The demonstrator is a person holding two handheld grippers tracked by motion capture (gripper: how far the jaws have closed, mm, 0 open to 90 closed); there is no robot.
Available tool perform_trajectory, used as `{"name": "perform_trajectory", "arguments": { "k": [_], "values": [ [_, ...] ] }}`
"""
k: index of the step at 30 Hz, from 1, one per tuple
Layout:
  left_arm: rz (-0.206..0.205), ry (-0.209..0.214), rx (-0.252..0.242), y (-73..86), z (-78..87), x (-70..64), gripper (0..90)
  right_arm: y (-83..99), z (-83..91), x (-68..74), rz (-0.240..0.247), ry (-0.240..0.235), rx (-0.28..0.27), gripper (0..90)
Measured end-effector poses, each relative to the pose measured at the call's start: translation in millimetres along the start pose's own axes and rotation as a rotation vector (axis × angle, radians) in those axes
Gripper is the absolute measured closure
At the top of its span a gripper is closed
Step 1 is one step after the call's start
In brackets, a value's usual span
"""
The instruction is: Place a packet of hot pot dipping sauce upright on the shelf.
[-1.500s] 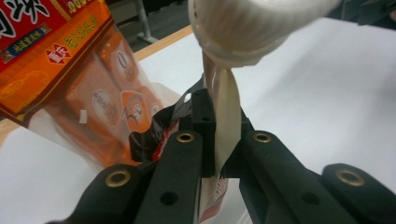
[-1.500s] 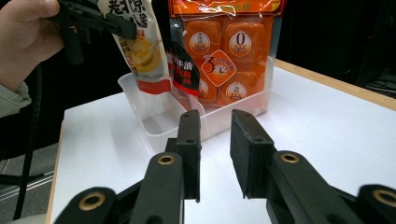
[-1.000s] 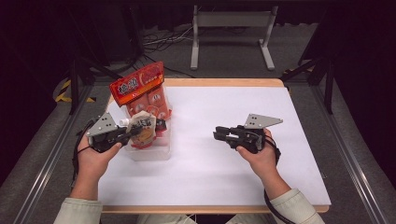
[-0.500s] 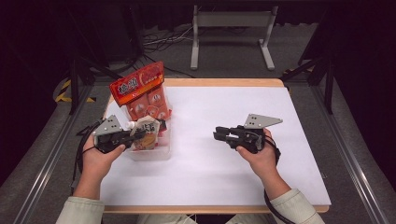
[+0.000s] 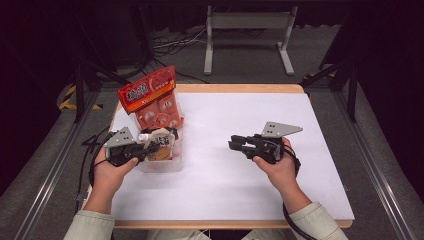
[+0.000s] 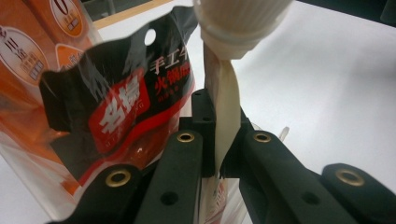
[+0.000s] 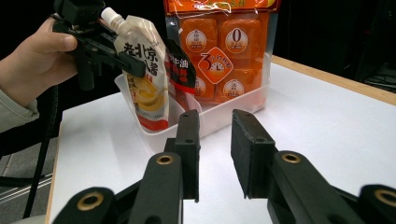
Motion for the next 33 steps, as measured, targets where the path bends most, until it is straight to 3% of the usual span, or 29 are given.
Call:
{"name": "perform_trajectory", "arguments": {
  "k": [8, 14, 18, 25, 31, 33],
  "values": [
    [0.005, -0.006, 0.008, 6.8, -1.5, 1.6, 87.2, -1.2, -0.5, 0.7, 0.002, -0.006, -0.005, 72.3],
    [0.042, -0.005, 0.008, 11.2, 0.0, 3.1, 86.6, -1.4, -1.3, 0.8, 0.004, -0.006, -0.004, 71.8],
    [0.035, -0.025, 0.012, 12.9, 2.2, 5.8, 85.7, -1.5, -1.6, 1.1, 0.002, -0.01, -0.004, 71.1],
    [0.064, -0.042, 0.004, 17.5, 6.8, 9.6, 83.5, -2.1, -1.4, 1.0, 0.003, -0.01, -0.006, 69.8],
    [0.072, -0.055, -0.022, 16.9, 9.4, 11.8, 75.5, -3.1, -0.7, 1.2, 0.003, -0.006, -0.013, 68.0],
    [0.069, -0.062, -0.037, 16.2, 12.2, 11.7, 64.4, -2.5, 1.0, 0.8, 0.008, -0.001, -0.013, 67.4]
  ]
}}
Point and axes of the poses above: each handheld gripper's, and its own axes: z roughly backward along the jaws, y roughly out of its underside, x roughly to its left, the point moved 7 cm from there along -z, roughly forward along the jaws, and after that the axes turned 1 degree about -z, right-handed, at the moved point
